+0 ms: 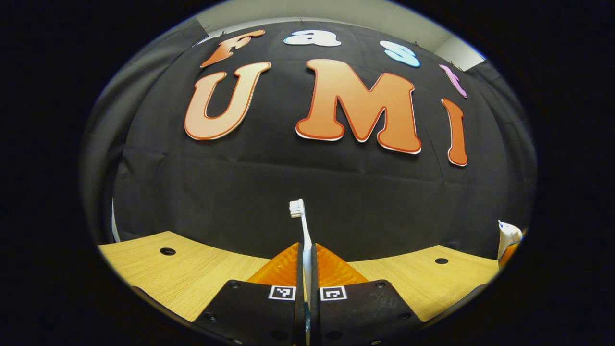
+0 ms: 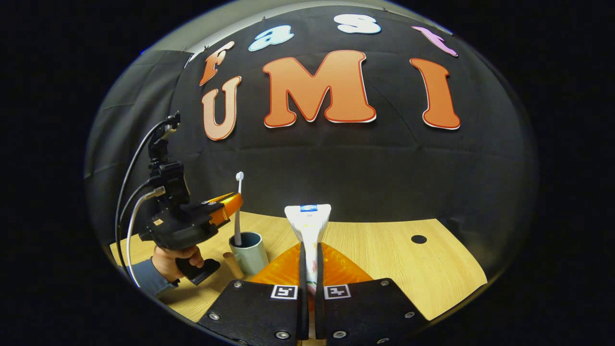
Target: Put the toothbrush and toothpaste on the desktop into the cup, then pick up the cup and place it on the coaster on the desktop.
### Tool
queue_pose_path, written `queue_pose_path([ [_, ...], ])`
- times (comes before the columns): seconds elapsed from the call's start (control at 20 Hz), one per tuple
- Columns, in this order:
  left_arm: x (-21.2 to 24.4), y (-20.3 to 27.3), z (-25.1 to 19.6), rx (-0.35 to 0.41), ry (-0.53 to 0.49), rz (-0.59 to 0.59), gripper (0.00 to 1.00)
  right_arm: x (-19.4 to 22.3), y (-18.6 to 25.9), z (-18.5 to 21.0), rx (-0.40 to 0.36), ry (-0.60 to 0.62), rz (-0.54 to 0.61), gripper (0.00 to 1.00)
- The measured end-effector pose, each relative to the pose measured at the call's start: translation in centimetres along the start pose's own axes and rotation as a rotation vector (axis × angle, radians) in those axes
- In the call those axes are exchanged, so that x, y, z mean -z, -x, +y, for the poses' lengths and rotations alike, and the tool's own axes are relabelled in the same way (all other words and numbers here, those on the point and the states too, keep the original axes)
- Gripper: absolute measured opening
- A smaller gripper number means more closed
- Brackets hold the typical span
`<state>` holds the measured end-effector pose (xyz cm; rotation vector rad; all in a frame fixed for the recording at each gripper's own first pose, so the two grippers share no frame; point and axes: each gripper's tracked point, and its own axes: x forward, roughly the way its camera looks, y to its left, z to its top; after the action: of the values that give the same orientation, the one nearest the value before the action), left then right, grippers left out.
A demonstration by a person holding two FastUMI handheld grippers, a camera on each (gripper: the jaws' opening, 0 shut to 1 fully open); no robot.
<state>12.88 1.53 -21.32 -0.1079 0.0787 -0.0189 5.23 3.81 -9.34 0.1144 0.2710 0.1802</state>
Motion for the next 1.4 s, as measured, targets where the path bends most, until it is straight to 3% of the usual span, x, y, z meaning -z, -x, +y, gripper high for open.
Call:
queue_pose_path([
  [0.7, 5.9, 0.5, 1.0, -0.001, -0.019, 0.174, 0.07, -1.7, -2.8, 1.4, -0.019, -0.042, -0.024, 0.05],
  [1.05, 6.4, 3.2, 0.2, 0.068, -0.004, 0.264, 0.08, -2.5, -3.8, 2.2, -0.033, -0.069, -0.028, 0.05],
  [1.15, 6.2, 4.6, 0.2, 0.084, -0.028, 0.267, 0.21, -3.1, -4.2, 2.8, -0.050, -0.078, -0.038, 0.05],
  [1.2, 6.0, 4.9, 0.7, 0.076, -0.066, 0.256, 0.34, -3.3, -4.4, 3.1, -0.061, -0.090, -0.040, 0.05],
  [1.3, 5.3, 5.9, 1.8, 0.066, -0.095, 0.246, 0.76, -3.9, -4.7, 4.2, -0.092, -0.113, -0.048, 0.06],
  [1.4, 4.5, 7.1, 2.6, 0.054, -0.075, 0.230, 0.89, -4.7, -5.0, 4.9, -0.109, -0.121, -0.071, 0.06],
])
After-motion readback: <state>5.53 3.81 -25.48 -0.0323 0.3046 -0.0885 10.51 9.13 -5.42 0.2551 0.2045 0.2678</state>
